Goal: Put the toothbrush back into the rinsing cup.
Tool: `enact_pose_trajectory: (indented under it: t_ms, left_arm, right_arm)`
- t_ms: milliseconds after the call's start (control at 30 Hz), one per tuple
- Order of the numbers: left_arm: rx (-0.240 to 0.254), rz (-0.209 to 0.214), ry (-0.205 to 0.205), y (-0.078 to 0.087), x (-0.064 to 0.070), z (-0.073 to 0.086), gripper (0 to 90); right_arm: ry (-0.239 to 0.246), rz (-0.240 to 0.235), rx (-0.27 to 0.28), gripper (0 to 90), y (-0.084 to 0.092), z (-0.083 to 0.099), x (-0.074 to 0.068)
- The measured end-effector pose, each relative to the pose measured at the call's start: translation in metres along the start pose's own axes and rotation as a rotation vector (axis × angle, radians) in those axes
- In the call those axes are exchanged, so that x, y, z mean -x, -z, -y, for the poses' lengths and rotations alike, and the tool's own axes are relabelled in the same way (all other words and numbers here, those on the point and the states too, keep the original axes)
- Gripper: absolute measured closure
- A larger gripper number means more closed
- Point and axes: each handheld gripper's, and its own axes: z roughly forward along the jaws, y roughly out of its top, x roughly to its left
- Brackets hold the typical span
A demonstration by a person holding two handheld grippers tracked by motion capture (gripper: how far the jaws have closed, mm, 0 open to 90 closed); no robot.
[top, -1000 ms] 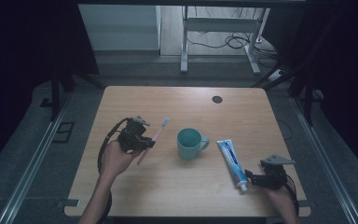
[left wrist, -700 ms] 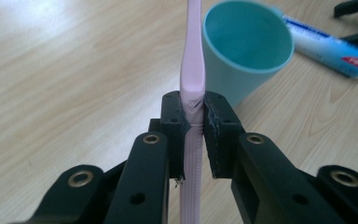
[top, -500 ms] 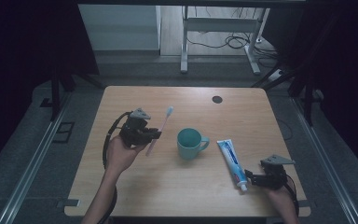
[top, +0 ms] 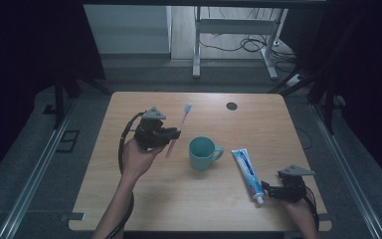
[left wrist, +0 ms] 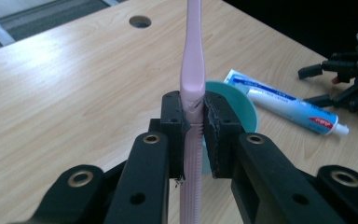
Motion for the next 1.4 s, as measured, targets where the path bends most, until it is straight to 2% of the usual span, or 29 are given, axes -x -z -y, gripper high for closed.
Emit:
enact_pose_trajectory:
  t_ms: [267,767,933,1400]
  left_arm:
    - [0.049,0.007,-0.012,-0.011,0.008,-0.014,79.0]
    - [0.107,0.028,-0.026,-0.034,0.02,-0.029,79.0]
    - [0.112,0.034,-0.034,-0.042,0.024,-0.03,79.0]
    - [0.122,0.012,-0.039,-0.06,0.025,-0.024,79.0]
  right_arm:
    - [0.0,0.0,0.0,16.9,0.0,0.0,0.0]
    - [0.003,-0.003,0.0,16.8,0.0,0.0,0.0]
    - [0.003,-0.003,0.0,16.8,0.0,0.0,0.0]
    - [0.004,-0.004,0.001,16.8,0.0,0.0,0.0]
